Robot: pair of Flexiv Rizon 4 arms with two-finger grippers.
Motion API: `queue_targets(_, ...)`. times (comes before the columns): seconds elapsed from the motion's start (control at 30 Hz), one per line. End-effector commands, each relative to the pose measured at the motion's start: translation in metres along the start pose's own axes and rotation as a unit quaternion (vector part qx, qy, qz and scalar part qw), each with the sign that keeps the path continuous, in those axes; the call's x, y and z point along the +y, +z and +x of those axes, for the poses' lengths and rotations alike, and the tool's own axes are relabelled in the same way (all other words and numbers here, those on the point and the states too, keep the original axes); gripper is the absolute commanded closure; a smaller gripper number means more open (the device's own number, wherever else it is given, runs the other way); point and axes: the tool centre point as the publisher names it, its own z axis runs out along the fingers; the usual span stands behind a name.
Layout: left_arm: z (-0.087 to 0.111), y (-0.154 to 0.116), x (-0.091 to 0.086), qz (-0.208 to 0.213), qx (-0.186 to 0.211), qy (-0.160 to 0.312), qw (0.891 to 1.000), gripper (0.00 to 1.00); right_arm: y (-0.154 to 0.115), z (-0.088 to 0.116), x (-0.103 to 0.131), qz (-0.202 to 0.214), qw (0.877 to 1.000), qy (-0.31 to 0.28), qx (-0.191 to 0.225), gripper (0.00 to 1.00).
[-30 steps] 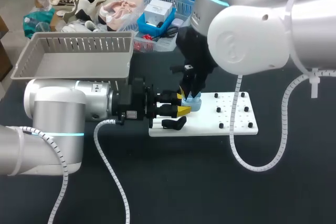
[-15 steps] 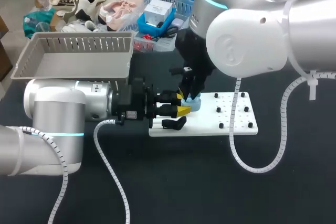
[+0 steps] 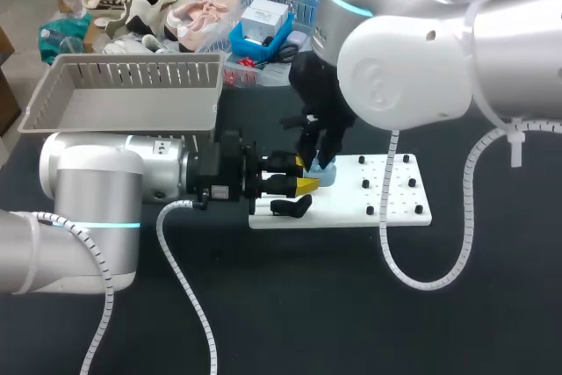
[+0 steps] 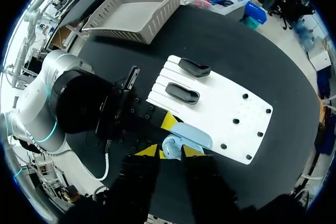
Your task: Pick up each earbud case from the left stands, insert the matching earbuds, close the lid, and place the case in the box.
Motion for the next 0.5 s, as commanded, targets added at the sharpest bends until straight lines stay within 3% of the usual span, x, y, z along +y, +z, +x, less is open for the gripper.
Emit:
queue_targets(0.03,-0.0001,0.001,-0.0012,-0.003,0.0,0.0,1.0,1.0,-0.0019,-0.0018,0.002,0.003,1.0,-0.001,0.002,0.73)
queue_targets(0.5,-0.0001,0.001,-0.0012,-0.003,0.0,0.0,1.0,1.0,-0.0045,0.0057,0.006,0.034,0.999,-0.002,0.003,0.66)
